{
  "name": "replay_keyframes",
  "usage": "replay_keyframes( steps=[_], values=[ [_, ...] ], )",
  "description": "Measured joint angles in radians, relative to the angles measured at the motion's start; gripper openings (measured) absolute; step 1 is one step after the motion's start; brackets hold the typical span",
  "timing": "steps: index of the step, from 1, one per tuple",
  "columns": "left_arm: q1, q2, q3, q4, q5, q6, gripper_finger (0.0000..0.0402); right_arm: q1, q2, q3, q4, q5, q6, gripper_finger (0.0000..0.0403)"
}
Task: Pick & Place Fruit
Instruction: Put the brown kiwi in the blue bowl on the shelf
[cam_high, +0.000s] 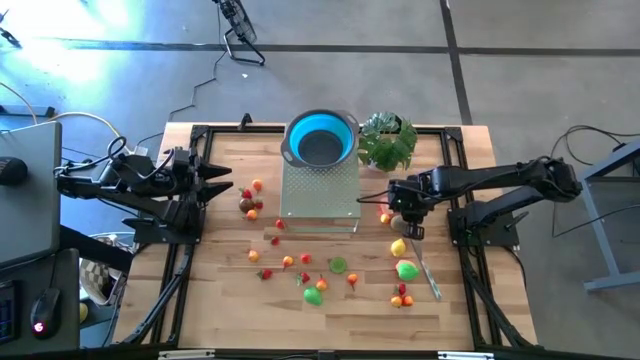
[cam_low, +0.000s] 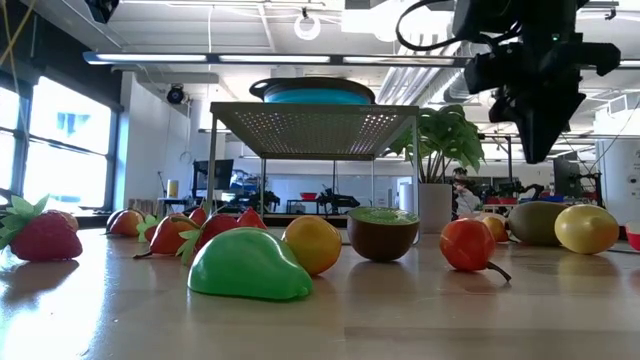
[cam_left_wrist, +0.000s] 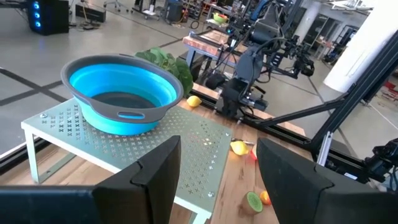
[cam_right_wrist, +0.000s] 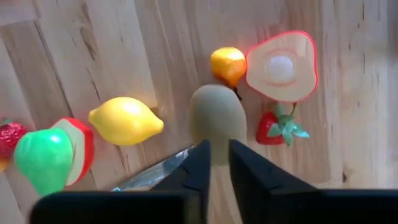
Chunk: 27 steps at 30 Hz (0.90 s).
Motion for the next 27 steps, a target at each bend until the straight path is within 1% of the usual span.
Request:
replay_keyframes(
  steps=[3, 9, 12, 14, 16, 19, 27],
  values=[
    [0.000, 0.000, 0.000, 0.000, 0.000, 0.000, 0.0205, 0.000, 0.000, 0.000, 0.025, -0.001, -0.004, 0.0105],
    [0.000, 0.000, 0.000, 0.000, 0.000, 0.000, 0.0205, 0.000, 0.000, 0.000, 0.063, 0.005, -0.001, 0.0225],
    [0.000, 0.000, 0.000, 0.000, 0.000, 0.000, 0.0205, 0.000, 0.000, 0.000, 0.071, 0.024, 0.035, 0.0277],
    [0.000, 0.000, 0.000, 0.000, 0.000, 0.000, 0.0205, 0.000, 0.000, 0.000, 0.072, 0.047, 0.070, 0.0303],
    [0.000, 0.000, 0.000, 0.000, 0.000, 0.000, 0.0205, 0.000, 0.000, 0.000, 0.072, 0.051, 0.100, 0.0322],
    [0.000, 0.000, 0.000, 0.000, 0.000, 0.000, 0.0205, 0.000, 0.000, 0.000, 0.071, 0.051, 0.128, 0.0335],
    [0.000, 0.000, 0.000, 0.000, 0.000, 0.000, 0.0205, 0.000, 0.000, 0.000, 0.070, 0.049, 0.128, 0.0339]
  ],
)
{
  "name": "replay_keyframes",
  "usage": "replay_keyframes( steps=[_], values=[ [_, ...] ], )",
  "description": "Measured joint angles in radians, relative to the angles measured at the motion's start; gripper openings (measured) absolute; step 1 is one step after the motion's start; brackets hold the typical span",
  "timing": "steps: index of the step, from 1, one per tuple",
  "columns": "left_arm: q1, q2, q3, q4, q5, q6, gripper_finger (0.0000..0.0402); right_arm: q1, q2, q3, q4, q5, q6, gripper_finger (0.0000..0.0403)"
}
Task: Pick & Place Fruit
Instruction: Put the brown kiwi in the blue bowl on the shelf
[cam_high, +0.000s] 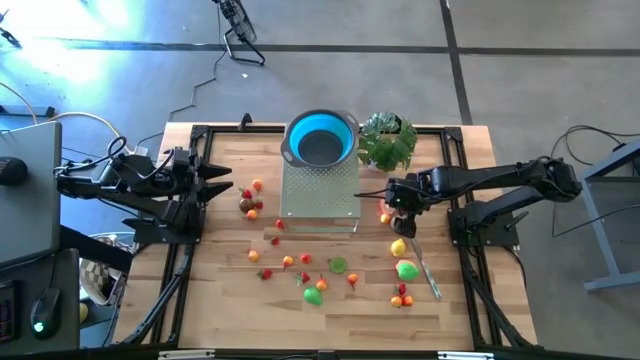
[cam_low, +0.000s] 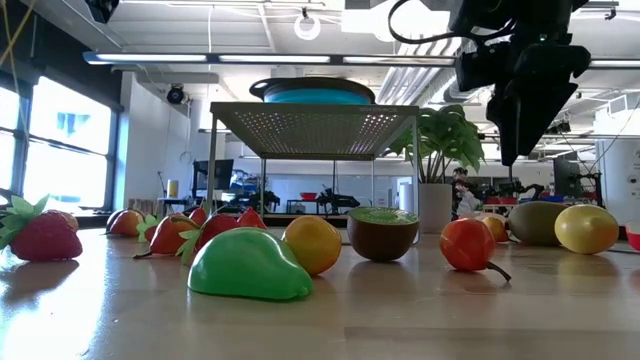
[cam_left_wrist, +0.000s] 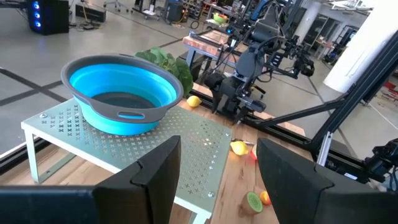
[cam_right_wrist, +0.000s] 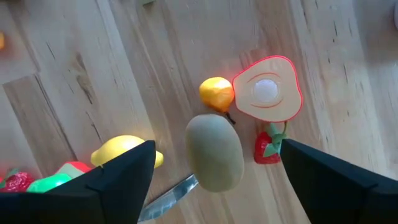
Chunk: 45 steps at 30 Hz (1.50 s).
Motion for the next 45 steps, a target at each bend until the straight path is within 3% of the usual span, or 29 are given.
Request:
replay_keyframes(
  steps=[45],
  values=[
    [0.000, 0.000, 0.000, 0.000, 0.000, 0.000, 0.0205, 0.000, 0.001, -0.055, 0.006, -0.002, -0.040, 0.0339]
  ],
)
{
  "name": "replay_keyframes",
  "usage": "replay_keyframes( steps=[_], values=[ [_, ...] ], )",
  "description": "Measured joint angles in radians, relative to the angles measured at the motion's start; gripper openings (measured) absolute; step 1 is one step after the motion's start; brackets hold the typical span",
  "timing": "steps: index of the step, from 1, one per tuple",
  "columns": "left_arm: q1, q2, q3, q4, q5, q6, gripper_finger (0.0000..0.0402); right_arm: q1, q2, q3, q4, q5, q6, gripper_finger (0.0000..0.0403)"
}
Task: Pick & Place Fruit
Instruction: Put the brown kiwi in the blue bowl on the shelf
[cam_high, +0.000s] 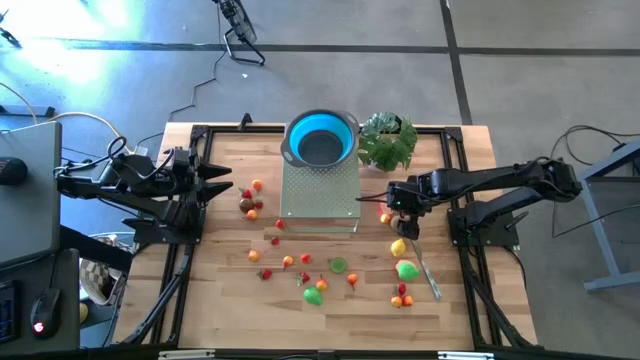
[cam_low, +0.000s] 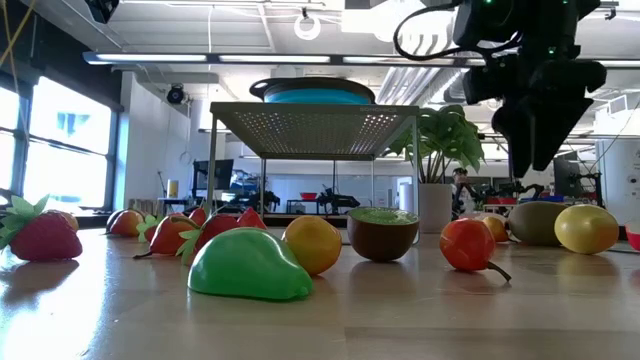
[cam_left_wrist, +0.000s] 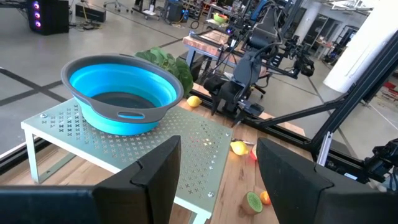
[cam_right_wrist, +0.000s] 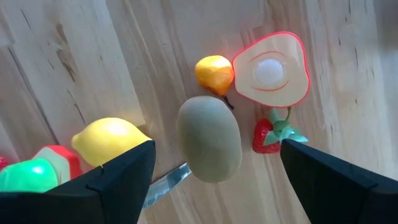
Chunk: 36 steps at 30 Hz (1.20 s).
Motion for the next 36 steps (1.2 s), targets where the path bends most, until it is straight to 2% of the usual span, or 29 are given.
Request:
replay_keyframes(
  steps=[12, 27, 36],
  values=[
    [0.000, 0.000, 0.000, 0.000, 0.000, 0.000, 0.0205, 0.000, 0.003, 0.000, 0.021, -0.021, -0.050, 0.0339],
    [0.000, 0.000, 0.000, -0.001, 0.000, 0.000, 0.0205, 0.000, 0.146, 0.000, 0.035, -0.027, -0.067, 0.0339],
    [0.000, 0.000, 0.000, -0.024, 0.000, 0.000, 0.0205, 0.000, 0.152, 0.000, 0.034, -0.026, -0.068, 0.0339]
  ],
)
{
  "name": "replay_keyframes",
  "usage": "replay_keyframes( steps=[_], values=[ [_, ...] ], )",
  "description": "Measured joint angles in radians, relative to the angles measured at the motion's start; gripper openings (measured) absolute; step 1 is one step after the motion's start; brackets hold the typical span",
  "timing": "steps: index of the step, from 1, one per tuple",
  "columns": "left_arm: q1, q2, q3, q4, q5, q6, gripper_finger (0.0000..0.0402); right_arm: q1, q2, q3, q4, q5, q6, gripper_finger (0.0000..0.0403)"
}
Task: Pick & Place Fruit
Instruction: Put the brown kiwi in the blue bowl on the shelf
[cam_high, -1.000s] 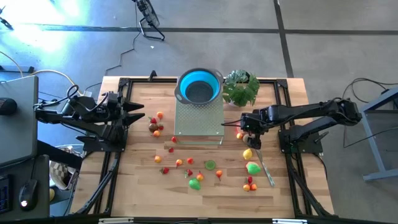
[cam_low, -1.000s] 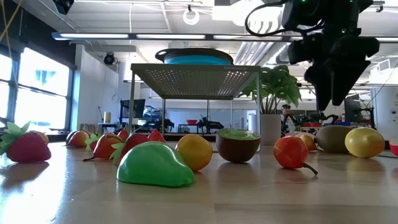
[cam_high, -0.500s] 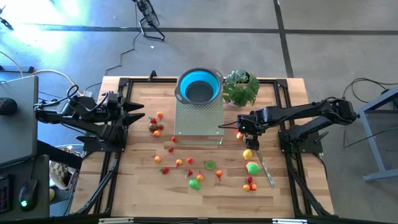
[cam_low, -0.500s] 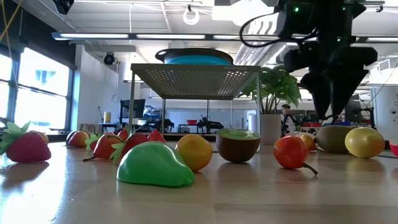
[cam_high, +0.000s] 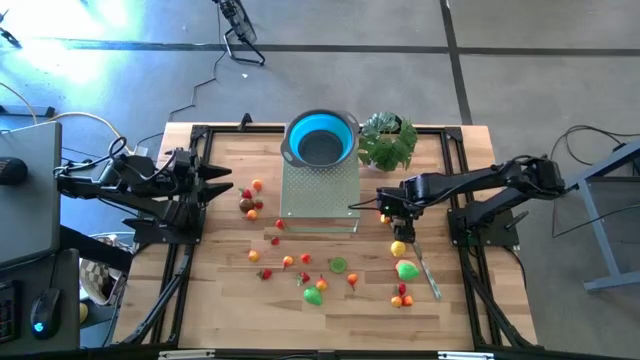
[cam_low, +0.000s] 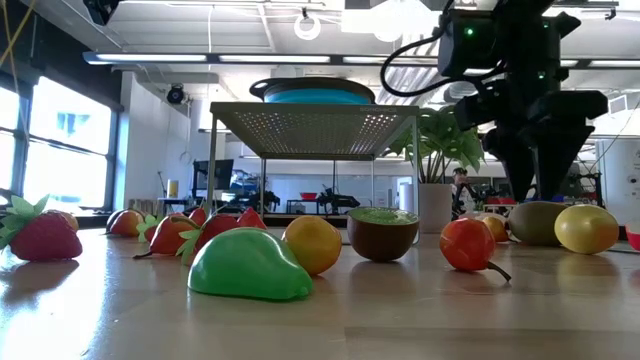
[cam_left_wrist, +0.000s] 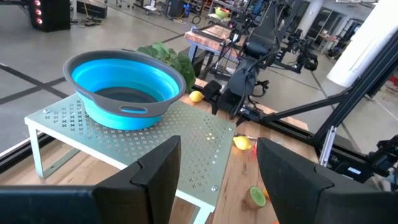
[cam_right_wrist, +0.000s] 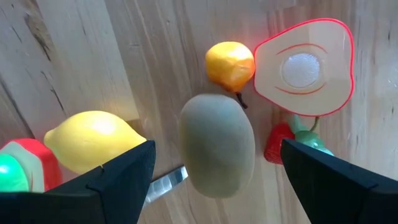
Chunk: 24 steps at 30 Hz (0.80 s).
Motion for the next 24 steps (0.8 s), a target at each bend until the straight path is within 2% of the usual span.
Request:
replay_keyframes(
  steps=[10, 17, 24],
  values=[
    [0.000, 0.000, 0.000, 0.000, 0.000, 0.000, 0.0205, 0.000, 0.000, 0.000, -0.043, 0.001, -0.008, 0.0336],
    [0.000, 0.000, 0.000, 0.000, 0.000, 0.000, 0.0205, 0.000, -0.001, -0.071, 0.039, -0.014, 0.008, 0.0319],
    [0.000, 0.000, 0.000, 0.000, 0.000, 0.000, 0.0205, -0.001, -0.001, -0.081, 0.071, -0.014, -0.001, 0.0319]
  ],
)
